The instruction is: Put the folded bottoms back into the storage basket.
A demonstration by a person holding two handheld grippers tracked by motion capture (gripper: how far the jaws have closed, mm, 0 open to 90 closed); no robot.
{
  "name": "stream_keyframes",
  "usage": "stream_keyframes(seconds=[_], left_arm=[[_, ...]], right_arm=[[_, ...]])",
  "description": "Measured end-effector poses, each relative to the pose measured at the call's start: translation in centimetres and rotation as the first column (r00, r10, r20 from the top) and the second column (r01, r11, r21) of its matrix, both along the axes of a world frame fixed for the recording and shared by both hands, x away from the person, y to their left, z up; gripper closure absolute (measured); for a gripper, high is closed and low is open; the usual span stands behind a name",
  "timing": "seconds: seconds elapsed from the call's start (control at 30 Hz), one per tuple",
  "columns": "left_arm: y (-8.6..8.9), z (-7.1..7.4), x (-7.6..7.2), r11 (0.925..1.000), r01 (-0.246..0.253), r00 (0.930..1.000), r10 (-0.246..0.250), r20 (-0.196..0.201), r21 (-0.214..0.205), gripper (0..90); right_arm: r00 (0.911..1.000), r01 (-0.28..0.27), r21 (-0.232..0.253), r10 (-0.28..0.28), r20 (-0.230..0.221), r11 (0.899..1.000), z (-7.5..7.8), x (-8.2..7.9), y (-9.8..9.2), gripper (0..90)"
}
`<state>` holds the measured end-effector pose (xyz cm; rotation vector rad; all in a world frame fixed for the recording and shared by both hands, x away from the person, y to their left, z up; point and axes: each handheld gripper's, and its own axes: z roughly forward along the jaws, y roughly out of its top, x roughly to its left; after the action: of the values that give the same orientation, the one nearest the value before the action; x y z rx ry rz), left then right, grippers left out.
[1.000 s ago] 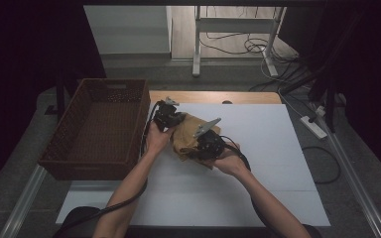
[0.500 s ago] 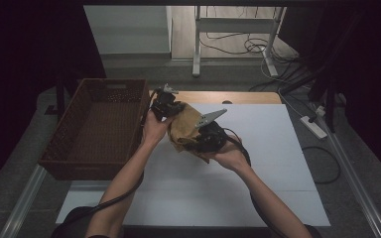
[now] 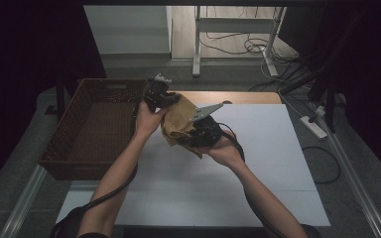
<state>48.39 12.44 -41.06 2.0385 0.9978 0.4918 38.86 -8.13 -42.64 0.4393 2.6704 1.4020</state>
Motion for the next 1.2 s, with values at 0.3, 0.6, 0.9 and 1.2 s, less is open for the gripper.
stream_keyframes(seconds=[0.3,0.6,0.9,1.2], left_arm=[[2.4,1.2,0.0,0.9995,-0.030,0.9995,0.030,0.013,-0.011,79.2],[5.6,2.5,-0.4,0.9963,-0.074,0.9966,0.076,0.032,-0.044,79.2],[9.4,2.9,-1.0,0.9884,-0.131,0.9904,0.134,0.032,-0.075,79.2],[12.7,3.7,-1.7,0.9801,-0.185,0.9810,0.189,0.046,-0.071,79.3]], right_arm=[[0.9995,-0.016,0.011,0.016,0.028,1.000,0.8,0.3,2.0,77.2],[0.9976,-0.041,0.025,0.040,0.057,0.999,2.0,0.7,4.5,77.2],[0.9949,-0.073,0.024,0.071,0.072,0.997,2.7,0.9,7.5,77.1],[0.9907,-0.109,0.021,0.107,0.084,0.994,2.9,1.1,11.2,77.1]])
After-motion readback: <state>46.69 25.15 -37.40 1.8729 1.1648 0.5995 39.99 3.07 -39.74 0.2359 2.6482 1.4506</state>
